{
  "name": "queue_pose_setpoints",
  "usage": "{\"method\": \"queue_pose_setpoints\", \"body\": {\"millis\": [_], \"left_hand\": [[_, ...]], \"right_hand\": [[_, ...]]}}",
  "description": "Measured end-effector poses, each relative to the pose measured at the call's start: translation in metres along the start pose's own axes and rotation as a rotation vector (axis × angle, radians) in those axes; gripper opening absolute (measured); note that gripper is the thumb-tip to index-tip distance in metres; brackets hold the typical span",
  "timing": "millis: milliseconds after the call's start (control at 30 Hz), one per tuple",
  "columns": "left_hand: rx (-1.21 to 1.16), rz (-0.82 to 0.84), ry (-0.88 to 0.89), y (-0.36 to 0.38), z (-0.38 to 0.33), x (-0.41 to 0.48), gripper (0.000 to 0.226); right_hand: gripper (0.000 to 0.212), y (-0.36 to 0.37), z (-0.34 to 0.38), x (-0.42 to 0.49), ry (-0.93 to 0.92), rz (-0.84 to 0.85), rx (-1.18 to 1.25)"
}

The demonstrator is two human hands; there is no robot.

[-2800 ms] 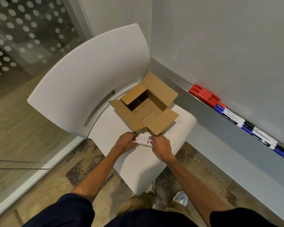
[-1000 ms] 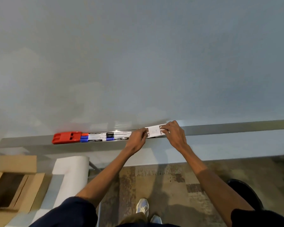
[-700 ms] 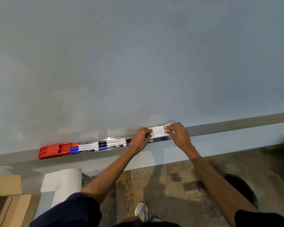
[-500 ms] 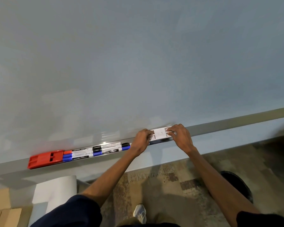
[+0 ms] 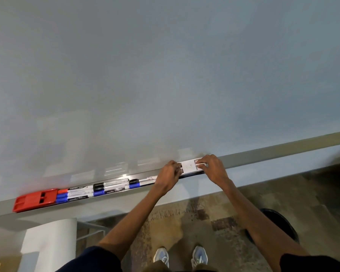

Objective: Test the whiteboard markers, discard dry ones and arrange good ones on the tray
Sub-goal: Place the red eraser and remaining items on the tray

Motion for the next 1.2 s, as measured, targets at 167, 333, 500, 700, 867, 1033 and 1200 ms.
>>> {"method": "queue_pose_setpoints", "body": {"millis": [167, 333, 500, 700, 867, 1033, 1200], "left_hand": [[-0.008, -0.006, -0.066, 0.006, -0.004, 0.001, 0.028], [0.019, 0.023, -0.113, 0.012, -0.005, -0.001, 0.047], [0.042, 0.038, -0.110, 0.017, -0.005, -0.004, 0.052], [-0.026, -0.083, -0.110, 0.013, -0.001, -0.011, 0.044], [-0.050, -0.188, -0.110, 0.003, 0.011, -0.028, 0.041], [-0.048, -0.265, -0.168, 0.000, 0.024, -0.039, 0.043], [-0.041, -0.281, -0.196, -0.002, 0.028, -0.044, 0.039]], "right_hand": [[0.013, 0.002, -0.006, 0.002, -0.016, 0.016, 0.022], [0.013, 0.003, -0.009, 0.002, -0.050, 0.038, 0.016], [0.014, 0.001, -0.010, 0.004, -0.098, 0.047, -0.005], [0.014, 0.000, -0.009, 0.003, -0.132, 0.023, -0.015], [0.016, 0.001, 0.000, 0.003, -0.168, 0.013, -0.035], [0.018, 0.008, 0.006, 0.006, -0.172, 0.024, -0.033], [0.017, 0.013, 0.009, 0.007, -0.185, 0.040, -0.021]]}}
Point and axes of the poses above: each hand's wrist, its own x-axis towards the middle knuckle, its own y-axis out of the palm, z = x × y, the point moved 5 cm from there along x, towards the middle knuckle, and after that the axes turned 13 degrees about z, right-handed, at the moved point
